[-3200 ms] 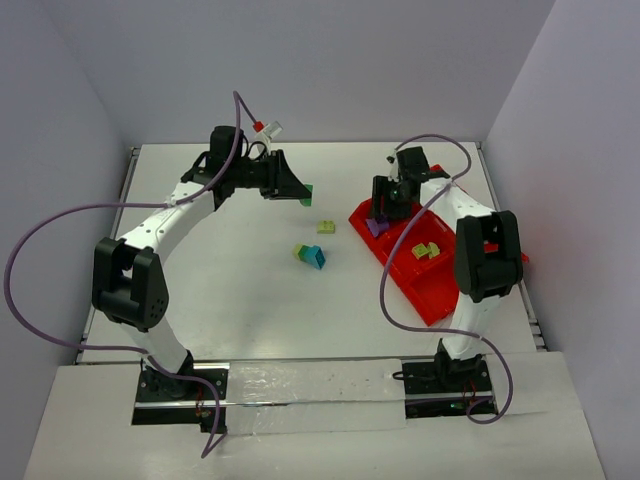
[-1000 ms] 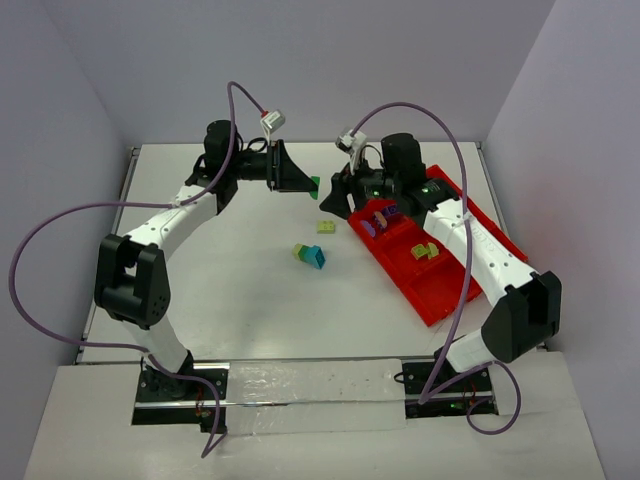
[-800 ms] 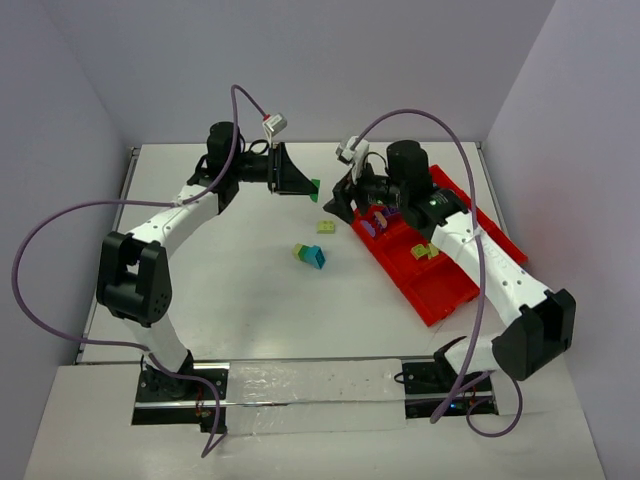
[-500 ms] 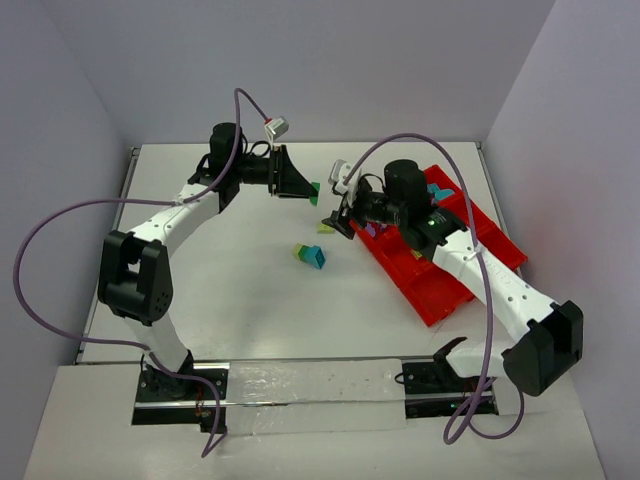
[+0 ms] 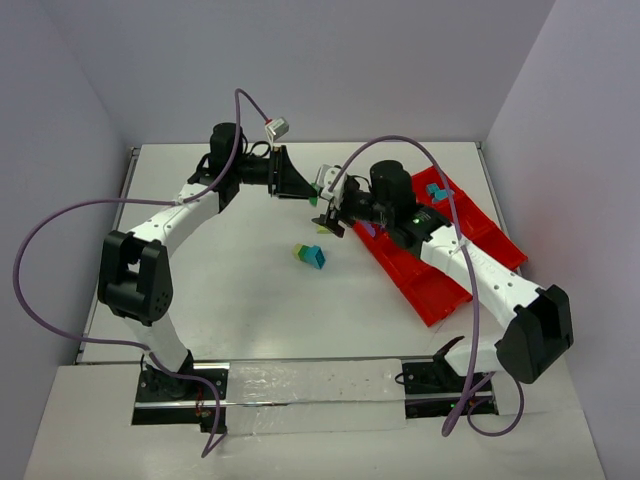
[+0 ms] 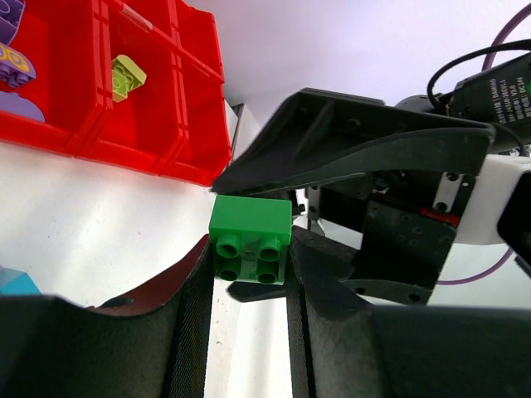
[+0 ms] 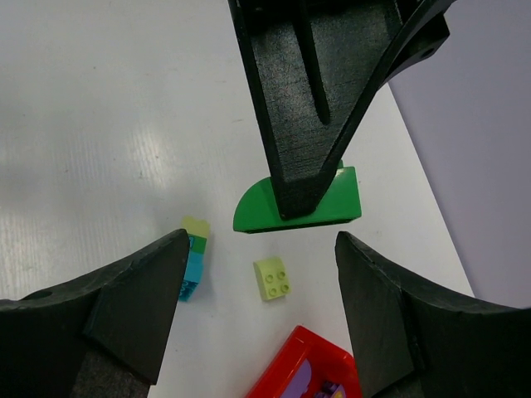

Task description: Sort the legos into containers by color

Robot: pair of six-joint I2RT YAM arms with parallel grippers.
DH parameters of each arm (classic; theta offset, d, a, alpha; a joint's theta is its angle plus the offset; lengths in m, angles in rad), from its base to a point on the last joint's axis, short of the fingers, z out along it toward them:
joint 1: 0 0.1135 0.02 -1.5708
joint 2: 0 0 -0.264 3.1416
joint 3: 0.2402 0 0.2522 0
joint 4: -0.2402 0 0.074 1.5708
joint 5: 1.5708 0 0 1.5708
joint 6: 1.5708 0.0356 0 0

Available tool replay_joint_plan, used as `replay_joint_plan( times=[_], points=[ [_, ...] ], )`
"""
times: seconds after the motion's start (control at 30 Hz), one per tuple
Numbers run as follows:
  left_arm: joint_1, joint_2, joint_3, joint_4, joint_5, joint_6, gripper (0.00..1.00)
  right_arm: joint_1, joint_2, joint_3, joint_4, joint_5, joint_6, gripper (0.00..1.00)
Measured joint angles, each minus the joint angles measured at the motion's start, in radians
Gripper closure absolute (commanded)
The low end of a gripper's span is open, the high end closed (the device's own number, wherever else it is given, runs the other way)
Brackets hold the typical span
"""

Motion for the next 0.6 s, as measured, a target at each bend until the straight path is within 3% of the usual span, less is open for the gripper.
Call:
replay_joint_plan(
  times=[0.6],
  points=[
    [-0.001,0.0,0.0,-0.059,0.005,0.049,1.0,0.0,0.057,0.048,0.02,0.039,-0.041,0.2]
  ],
)
